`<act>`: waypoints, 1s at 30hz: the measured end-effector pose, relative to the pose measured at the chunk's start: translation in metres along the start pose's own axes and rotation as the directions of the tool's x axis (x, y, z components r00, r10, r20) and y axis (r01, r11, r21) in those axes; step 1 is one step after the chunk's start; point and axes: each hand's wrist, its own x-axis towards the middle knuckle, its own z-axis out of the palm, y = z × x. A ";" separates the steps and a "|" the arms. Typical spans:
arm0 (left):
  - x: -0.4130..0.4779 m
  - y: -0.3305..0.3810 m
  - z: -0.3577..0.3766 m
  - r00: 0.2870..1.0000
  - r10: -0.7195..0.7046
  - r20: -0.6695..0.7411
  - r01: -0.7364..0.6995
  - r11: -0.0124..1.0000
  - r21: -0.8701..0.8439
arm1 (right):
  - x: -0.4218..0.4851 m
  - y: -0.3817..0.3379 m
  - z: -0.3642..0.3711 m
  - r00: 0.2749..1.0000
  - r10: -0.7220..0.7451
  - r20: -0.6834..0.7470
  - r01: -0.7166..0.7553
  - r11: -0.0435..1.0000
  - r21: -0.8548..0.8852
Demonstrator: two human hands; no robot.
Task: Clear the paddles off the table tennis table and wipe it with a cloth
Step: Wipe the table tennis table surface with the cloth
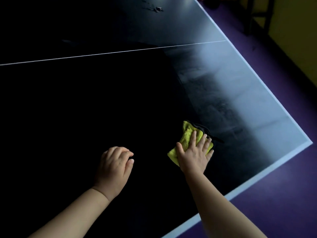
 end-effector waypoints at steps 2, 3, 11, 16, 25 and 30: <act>-0.017 -0.003 -0.009 1.000 0.000 0.010 0.001 1.000 -0.014 | -0.026 0.017 0.005 0.999 0.045 0.005 -0.045 0.999 0.002; -0.026 -0.006 -0.015 1.000 -0.002 0.011 0.002 1.000 -0.018 | -0.038 0.025 0.008 0.998 0.066 0.004 -0.066 0.998 -0.001; -0.101 -0.052 -0.077 0.995 -0.088 -0.049 0.087 0.996 -0.017 | -0.128 0.021 0.029 0.976 0.213 0.037 -0.215 0.975 0.048; -0.148 -0.096 -0.124 0.959 -0.250 -0.135 0.246 0.968 -0.044 | -0.191 -0.023 0.055 0.981 0.177 0.080 -0.176 0.984 -0.020; -0.217 -0.170 -0.223 0.854 -0.428 -0.295 0.470 0.879 0.085 | -0.274 -0.153 0.100 0.974 -0.137 0.181 0.164 0.976 -0.145; -0.240 -0.197 -0.256 0.851 -0.420 -0.314 0.512 0.797 0.321 | -0.272 -0.229 0.110 0.937 -0.288 0.196 0.317 0.938 -0.138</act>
